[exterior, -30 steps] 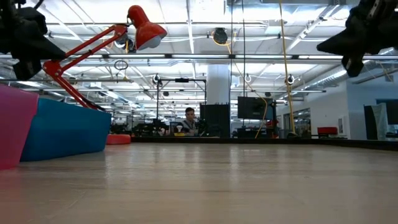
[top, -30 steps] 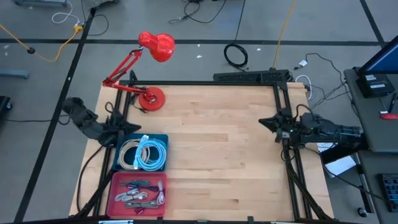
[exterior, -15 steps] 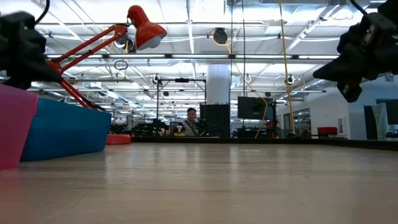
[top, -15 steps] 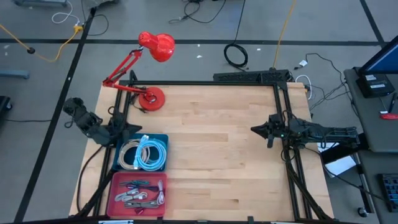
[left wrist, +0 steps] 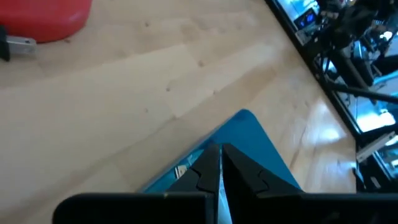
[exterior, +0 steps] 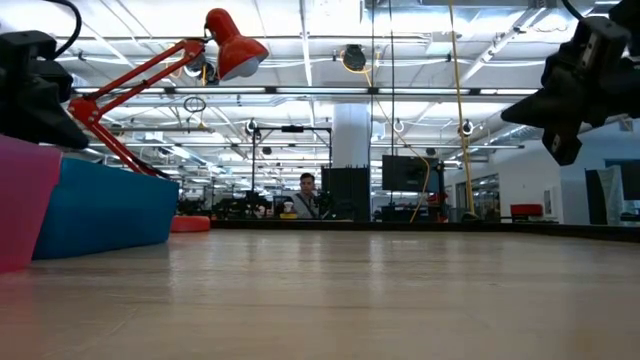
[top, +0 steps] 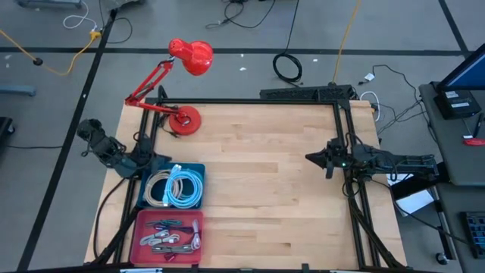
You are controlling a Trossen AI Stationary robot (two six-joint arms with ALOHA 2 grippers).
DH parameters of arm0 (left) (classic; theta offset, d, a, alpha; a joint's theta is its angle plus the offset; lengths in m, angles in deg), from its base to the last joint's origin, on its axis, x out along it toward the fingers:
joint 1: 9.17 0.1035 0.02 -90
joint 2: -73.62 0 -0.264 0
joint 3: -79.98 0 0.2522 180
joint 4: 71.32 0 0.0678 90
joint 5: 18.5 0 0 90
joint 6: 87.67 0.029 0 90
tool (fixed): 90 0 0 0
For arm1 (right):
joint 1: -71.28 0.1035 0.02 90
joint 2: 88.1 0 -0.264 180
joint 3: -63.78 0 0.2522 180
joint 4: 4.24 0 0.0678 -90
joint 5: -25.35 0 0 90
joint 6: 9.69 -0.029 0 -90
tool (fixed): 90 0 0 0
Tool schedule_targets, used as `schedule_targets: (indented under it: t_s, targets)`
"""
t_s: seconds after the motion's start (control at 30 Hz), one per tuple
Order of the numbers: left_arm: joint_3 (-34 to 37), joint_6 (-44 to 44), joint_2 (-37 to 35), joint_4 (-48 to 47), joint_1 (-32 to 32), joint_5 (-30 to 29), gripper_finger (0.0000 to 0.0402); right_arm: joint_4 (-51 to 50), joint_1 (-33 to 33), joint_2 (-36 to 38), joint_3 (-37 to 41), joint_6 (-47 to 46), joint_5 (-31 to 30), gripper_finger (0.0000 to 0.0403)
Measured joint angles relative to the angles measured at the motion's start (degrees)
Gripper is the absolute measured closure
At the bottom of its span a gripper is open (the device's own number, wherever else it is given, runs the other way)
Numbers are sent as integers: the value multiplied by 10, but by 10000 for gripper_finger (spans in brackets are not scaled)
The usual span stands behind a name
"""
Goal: Pick & Place USB Port
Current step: Return to Home Position
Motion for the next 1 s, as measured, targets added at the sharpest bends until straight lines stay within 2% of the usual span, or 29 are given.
schedule_targets:
  t_s: [0.4, 1.0]
  targets:
    - [0, 10, 0, 2, 0, 16, 376, 92, 0, 0, 4, 0, 0, 403]
    - [0, 10, 0, 2, 0, 16, 376, 94, 0, 0, 3, 0, 0, 403]
